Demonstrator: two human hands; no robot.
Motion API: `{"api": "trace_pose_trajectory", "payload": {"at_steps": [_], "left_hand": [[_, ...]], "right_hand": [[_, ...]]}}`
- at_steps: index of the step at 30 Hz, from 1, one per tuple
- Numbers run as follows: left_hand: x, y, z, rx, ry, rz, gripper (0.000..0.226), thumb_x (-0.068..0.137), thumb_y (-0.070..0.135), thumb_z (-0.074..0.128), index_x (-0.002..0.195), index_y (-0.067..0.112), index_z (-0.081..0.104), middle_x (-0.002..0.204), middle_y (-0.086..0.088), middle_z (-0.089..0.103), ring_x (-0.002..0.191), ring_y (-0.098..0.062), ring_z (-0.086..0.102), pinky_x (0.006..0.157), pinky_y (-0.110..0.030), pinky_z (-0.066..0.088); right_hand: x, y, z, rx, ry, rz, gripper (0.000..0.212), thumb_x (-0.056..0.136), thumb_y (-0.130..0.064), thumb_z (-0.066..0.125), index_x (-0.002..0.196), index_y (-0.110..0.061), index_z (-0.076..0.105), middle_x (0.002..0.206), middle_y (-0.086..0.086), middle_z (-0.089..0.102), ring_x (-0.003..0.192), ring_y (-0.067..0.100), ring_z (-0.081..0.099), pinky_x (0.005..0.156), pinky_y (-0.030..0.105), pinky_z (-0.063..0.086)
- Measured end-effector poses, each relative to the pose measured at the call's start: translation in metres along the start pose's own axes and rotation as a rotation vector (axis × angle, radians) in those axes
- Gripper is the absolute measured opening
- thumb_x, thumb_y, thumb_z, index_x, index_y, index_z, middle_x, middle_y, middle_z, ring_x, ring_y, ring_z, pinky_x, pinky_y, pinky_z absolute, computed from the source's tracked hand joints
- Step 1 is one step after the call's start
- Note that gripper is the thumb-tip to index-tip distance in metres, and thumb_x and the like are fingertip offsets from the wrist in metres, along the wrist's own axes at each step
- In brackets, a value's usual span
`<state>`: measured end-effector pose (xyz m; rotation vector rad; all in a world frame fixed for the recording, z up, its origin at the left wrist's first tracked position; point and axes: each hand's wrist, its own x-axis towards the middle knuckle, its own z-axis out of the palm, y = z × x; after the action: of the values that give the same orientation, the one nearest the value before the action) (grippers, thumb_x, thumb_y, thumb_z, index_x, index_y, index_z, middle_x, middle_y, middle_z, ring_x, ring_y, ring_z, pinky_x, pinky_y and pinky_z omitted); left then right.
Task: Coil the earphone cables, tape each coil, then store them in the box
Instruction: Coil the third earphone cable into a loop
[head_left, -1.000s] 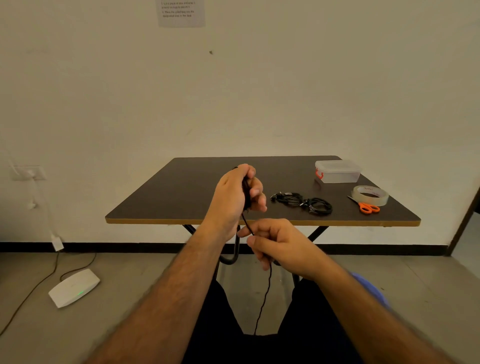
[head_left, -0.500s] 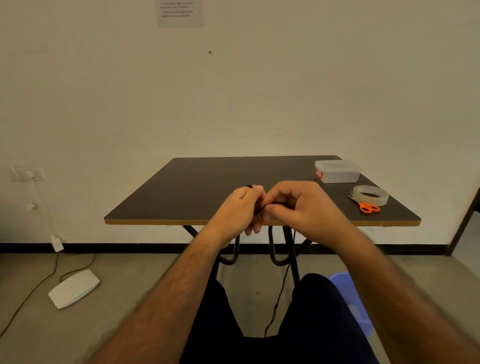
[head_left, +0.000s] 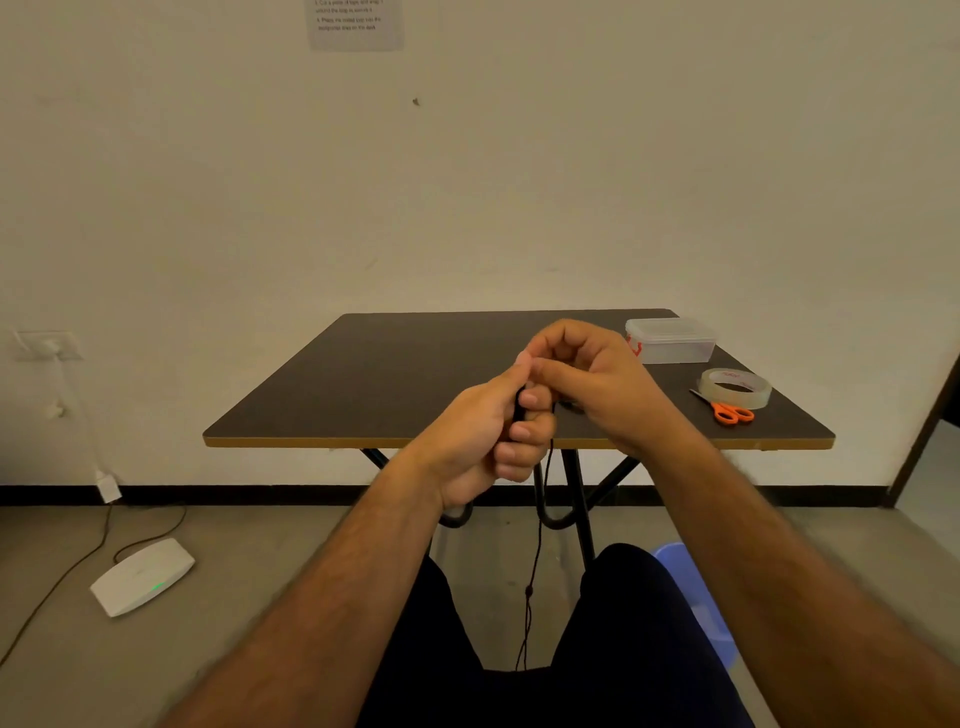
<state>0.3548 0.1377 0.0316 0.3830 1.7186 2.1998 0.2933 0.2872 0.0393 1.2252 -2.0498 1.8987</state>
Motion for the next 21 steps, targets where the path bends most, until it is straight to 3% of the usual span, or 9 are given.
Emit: {"api": "trace_pose_trajectory", "payload": {"at_steps": [4,7,9,11,15,17,21], "left_hand": [[-0.002,0.004,0.0,-0.082,-0.136,0.019,0.041,0.102,0.046,0.03,0.07,0.021,0.038,0.054,0.005,0.033,0.038,-0.004,0.029,0.038,-0.016,0.023],[-0.002,0.008,0.004,-0.14,-0.15,0.081,0.038,0.101,0.038,0.031,0.069,0.021,0.039,0.052,0.005,0.036,0.036,-0.005,0.033,0.036,-0.017,0.029],[-0.001,0.012,0.005,-0.175,-0.087,0.146,0.036,0.1,0.034,0.032,0.069,0.02,0.039,0.051,0.004,0.036,0.037,-0.008,0.036,0.037,-0.02,0.033],[-0.002,0.017,0.006,-0.151,0.008,0.216,0.037,0.103,0.033,0.03,0.07,0.019,0.039,0.052,0.002,0.037,0.041,-0.012,0.04,0.042,-0.023,0.038],[-0.001,0.022,0.005,-0.039,0.177,0.327,0.039,0.107,0.033,0.026,0.075,0.018,0.042,0.056,0.001,0.044,0.052,-0.017,0.051,0.05,-0.027,0.047],[0.001,0.022,0.003,0.049,0.227,0.39,0.039,0.108,0.031,0.025,0.077,0.017,0.043,0.057,0.0,0.049,0.056,-0.019,0.058,0.056,-0.03,0.052],[0.003,0.023,0.0,0.245,0.306,0.445,0.037,0.109,0.029,0.025,0.079,0.015,0.043,0.06,-0.001,0.059,0.062,-0.022,0.066,0.062,-0.032,0.055]], "right_hand": [[-0.001,0.013,0.001,0.114,-0.003,0.06,0.01,0.094,-0.004,0.059,0.092,-0.007,0.068,0.079,0.003,0.069,0.075,0.015,0.064,0.067,0.024,0.054],[-0.007,0.021,0.013,0.148,-0.031,0.122,0.015,0.096,-0.002,0.054,0.093,-0.007,0.068,0.079,0.003,0.07,0.076,0.018,0.066,0.068,0.03,0.056],[-0.015,0.025,0.023,0.179,-0.065,0.171,0.027,0.097,0.001,0.051,0.087,-0.015,0.07,0.075,0.005,0.068,0.07,0.023,0.064,0.064,0.034,0.056],[-0.024,0.03,0.031,0.185,-0.118,0.218,0.028,0.099,-0.008,0.052,0.078,-0.017,0.067,0.068,0.005,0.064,0.06,0.022,0.059,0.059,0.035,0.053],[-0.035,0.032,0.036,0.118,-0.228,0.316,0.021,0.102,-0.015,0.048,0.099,0.001,0.062,0.071,0.004,0.062,0.061,0.019,0.056,0.064,0.034,0.05],[-0.039,0.028,0.035,0.08,-0.267,0.326,0.022,0.102,-0.014,0.048,0.109,-0.002,0.065,0.069,0.003,0.061,0.062,0.019,0.057,0.066,0.032,0.051],[-0.039,0.013,0.029,0.058,-0.285,0.319,0.016,0.1,-0.014,0.054,0.106,-0.011,0.068,0.07,0.007,0.062,0.062,0.021,0.062,0.061,0.032,0.052]]}}
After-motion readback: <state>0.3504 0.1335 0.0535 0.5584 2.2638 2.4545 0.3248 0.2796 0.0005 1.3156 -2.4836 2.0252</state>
